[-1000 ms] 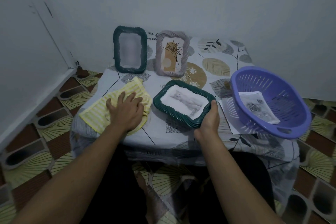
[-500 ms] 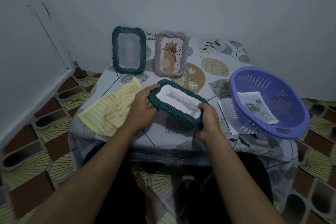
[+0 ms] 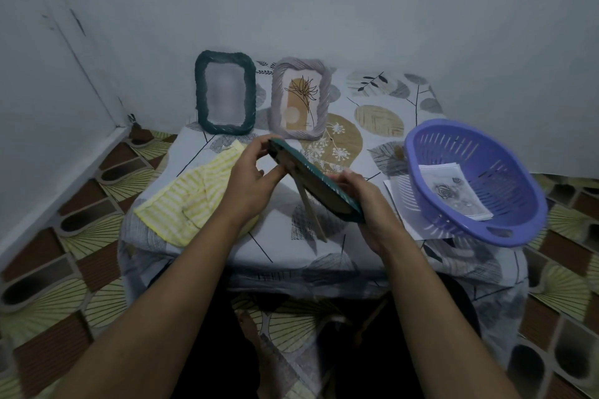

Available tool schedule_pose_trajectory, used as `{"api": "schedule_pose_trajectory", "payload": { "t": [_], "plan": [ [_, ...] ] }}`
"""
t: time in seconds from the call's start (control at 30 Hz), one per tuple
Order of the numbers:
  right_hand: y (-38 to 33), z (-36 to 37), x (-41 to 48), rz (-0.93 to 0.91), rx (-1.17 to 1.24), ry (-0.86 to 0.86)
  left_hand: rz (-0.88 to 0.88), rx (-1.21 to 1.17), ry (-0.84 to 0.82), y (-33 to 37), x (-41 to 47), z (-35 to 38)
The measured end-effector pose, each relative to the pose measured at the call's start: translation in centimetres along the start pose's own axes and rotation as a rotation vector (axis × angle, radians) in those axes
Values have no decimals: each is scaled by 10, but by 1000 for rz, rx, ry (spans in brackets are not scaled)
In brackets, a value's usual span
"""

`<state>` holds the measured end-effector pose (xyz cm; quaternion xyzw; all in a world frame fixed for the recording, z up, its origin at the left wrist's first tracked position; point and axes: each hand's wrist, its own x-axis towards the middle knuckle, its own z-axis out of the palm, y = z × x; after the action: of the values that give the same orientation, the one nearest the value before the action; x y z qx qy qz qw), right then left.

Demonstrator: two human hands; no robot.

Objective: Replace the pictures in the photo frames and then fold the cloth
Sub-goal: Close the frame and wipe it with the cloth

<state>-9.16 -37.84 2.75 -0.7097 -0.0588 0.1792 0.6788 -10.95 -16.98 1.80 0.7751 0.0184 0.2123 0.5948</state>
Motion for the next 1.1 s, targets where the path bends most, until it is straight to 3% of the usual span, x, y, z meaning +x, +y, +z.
{"api": "schedule_pose_trajectory", "payload": {
  "t": [0.13,0.23,0.47,0.6,0.73,0.87,1.1],
  "plan": [
    [0,1,-3,-204,-5,-48,5,17,58,2,5,1],
    [0,3,0,-294,-54,22,2,3,104,3,6,4],
    [6,16,9,-226,238,210,-161,68,89,-5,4,18],
    [11,26,13,-138,483,276,-421,-138,92,-11,-5,32],
    [14,29,13,-89,584,278,-531,-373,118,-8,-12,36],
    [16,24,11,-80,549,241,-477,-411,64,-6,-13,34],
    [16,17,14,-2,508,254,-350,-272,44,-1,-14,26]
  ]
}}
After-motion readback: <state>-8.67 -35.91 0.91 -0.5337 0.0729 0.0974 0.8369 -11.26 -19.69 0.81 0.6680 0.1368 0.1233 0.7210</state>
